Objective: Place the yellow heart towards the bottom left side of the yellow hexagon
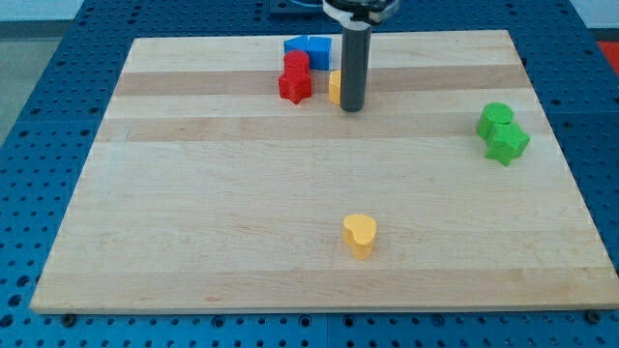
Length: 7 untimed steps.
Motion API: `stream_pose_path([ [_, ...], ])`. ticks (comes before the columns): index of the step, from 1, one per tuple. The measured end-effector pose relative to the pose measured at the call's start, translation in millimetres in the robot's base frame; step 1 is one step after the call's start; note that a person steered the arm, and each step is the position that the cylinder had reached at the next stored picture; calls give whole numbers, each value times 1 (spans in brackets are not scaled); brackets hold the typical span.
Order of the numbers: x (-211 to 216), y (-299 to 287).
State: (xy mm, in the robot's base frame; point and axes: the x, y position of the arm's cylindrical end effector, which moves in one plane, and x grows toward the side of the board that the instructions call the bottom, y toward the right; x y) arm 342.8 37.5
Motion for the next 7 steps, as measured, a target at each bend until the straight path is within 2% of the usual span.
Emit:
stream_pose_path([
  [4,-39,-9],
  [5,-14,-6],
  [7,89,-4],
])
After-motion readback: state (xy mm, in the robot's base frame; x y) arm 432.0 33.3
